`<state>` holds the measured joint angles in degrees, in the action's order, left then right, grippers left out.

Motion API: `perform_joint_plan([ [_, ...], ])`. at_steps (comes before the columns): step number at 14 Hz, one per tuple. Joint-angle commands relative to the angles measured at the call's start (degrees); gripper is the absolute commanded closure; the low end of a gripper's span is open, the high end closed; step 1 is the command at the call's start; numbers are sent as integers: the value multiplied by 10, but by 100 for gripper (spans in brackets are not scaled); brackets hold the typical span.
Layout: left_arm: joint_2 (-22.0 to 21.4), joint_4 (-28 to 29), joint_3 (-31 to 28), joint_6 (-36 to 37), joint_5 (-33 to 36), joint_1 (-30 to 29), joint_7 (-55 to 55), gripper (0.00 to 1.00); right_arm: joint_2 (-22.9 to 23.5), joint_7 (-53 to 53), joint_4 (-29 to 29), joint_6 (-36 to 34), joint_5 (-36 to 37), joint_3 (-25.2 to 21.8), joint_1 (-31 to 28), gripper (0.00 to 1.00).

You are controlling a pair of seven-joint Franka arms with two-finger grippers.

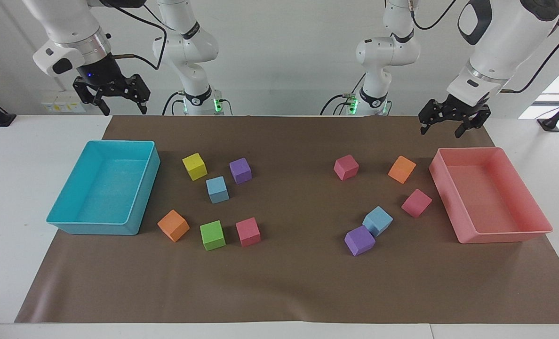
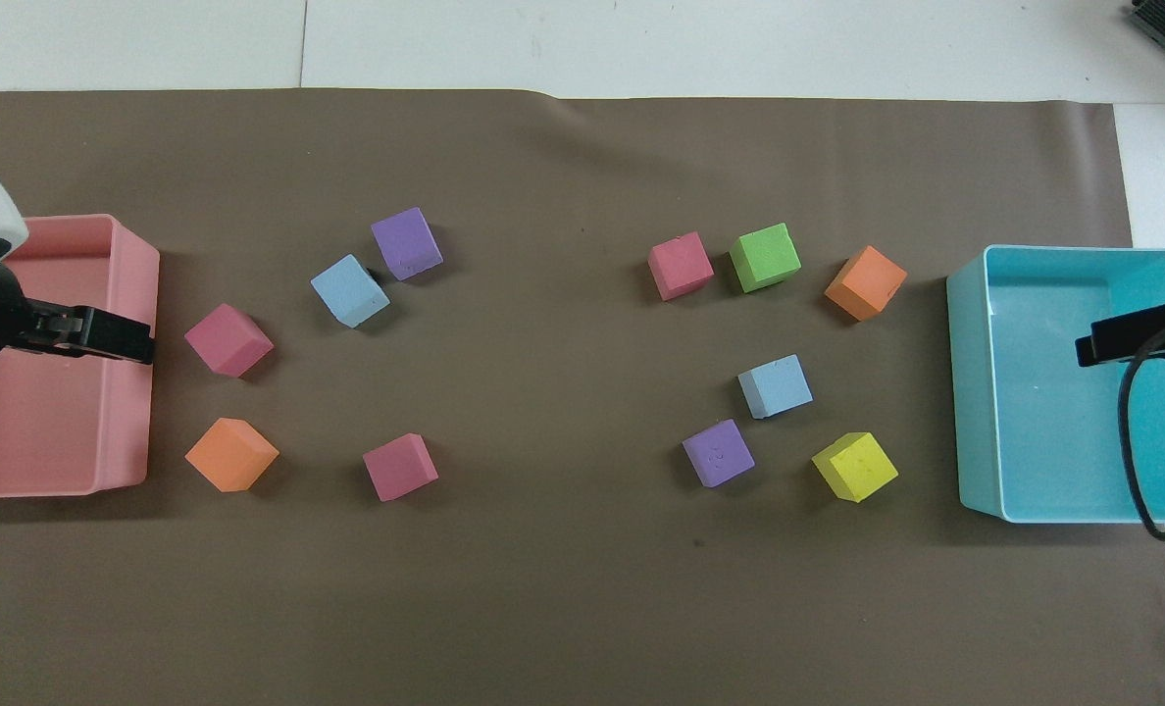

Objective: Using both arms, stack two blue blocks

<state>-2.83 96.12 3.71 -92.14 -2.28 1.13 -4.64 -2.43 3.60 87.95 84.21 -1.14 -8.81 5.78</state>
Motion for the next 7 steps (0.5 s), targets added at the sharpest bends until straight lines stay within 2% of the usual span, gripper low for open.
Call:
perform_joint_plan([
  [1, -9, 3, -1, 5, 10, 1, 0, 0, -12, -2, 15, 5, 5, 62, -73, 0],
  [3, -10, 2, 0, 2, 9, 1, 0, 0, -12, -3, 14, 4, 6, 72, -73, 0],
  [7, -11, 2, -4, 4, 8, -7, 1, 0, -11, -5, 14, 4, 7, 56, -49, 0],
])
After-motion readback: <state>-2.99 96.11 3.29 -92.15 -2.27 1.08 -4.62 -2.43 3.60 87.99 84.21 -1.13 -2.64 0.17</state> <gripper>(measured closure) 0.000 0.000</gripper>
